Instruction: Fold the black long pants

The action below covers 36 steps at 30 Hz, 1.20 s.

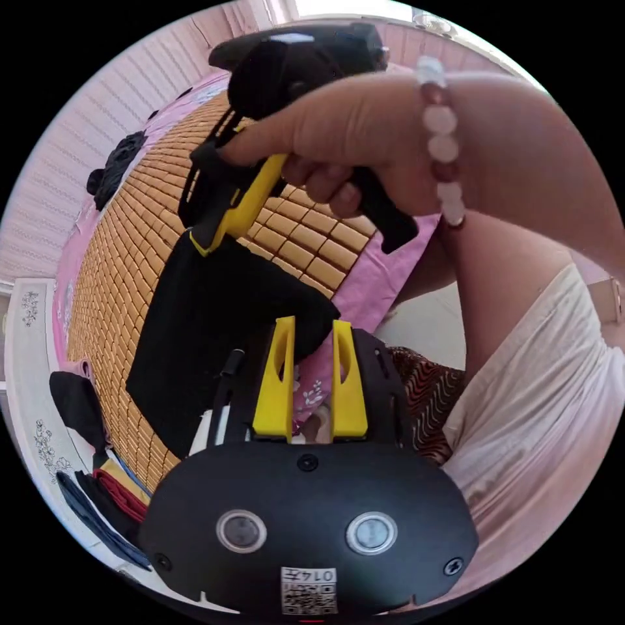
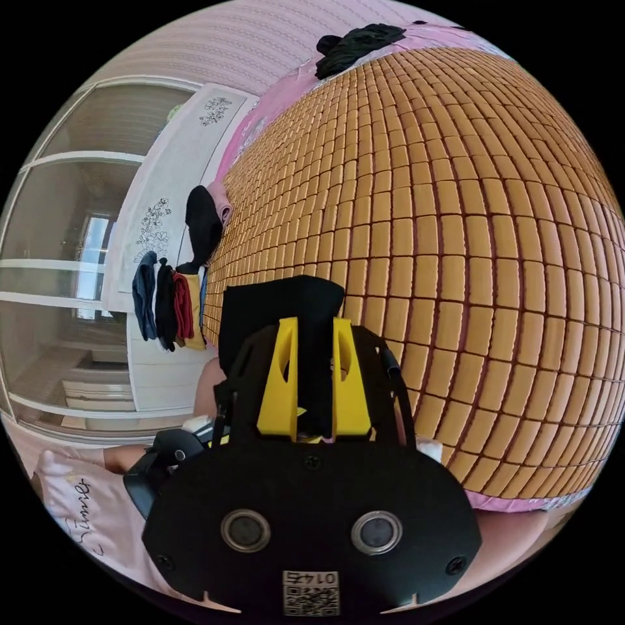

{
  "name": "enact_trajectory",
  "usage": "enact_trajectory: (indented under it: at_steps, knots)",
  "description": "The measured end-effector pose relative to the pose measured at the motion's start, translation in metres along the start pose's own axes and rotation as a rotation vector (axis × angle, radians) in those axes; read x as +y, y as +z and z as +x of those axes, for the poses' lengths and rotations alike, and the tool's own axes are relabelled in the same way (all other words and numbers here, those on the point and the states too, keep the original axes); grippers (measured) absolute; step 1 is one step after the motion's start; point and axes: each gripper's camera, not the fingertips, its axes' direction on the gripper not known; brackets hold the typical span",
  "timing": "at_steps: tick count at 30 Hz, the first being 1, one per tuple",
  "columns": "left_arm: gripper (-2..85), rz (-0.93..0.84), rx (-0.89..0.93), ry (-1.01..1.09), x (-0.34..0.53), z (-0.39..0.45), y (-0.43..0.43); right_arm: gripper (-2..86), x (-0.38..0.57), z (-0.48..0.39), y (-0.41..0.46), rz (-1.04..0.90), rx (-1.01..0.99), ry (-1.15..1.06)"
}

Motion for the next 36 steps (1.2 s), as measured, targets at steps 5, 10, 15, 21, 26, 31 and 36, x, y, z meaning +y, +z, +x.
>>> enact_trajectory:
  at_steps: [5, 10, 15, 21, 26, 31, 36]
  knots:
    - [-0.2, 0.073, 0.010, 0.113, 0.014, -0.003, -0.016, 3.1, -0.009, -0.024, -0.012, 0.041, 0.127, -0.221]
    - [1.3, 0.092, 0.034, 0.133, 0.027, -0.017, -0.022, 5.8, -0.019, 0.005, 0.005, 0.018, 0.087, -0.119]
    - [6.1, 0.215, 0.266, -0.092, 0.057, -0.073, -0.054, 10.1, -0.001, 0.012, 0.001, 0.095, 0.116, -0.070]
    - [10.6, 0.355, 0.117, -0.597, 0.144, -0.188, -0.080, 10.0, 0.015, 0.021, 0.026, 0.122, -0.035, -0.011]
    - [15.5, 0.195, 0.218, -0.782, 0.169, -0.264, -0.029, 8.2, 0.009, 0.015, 0.047, 0.079, -0.112, 0.019]
    - [14.0, 0.198, 0.311, -0.856, 0.184, -0.289, -0.026, 13.5, 0.008, -0.005, 0.047, 0.112, -0.180, 0.000]
    - [11.2, 0.221, 0.364, -0.834, 0.196, -0.310, -0.031, 8.4, 0.007, -0.029, 0.094, -0.064, -0.048, -0.027]
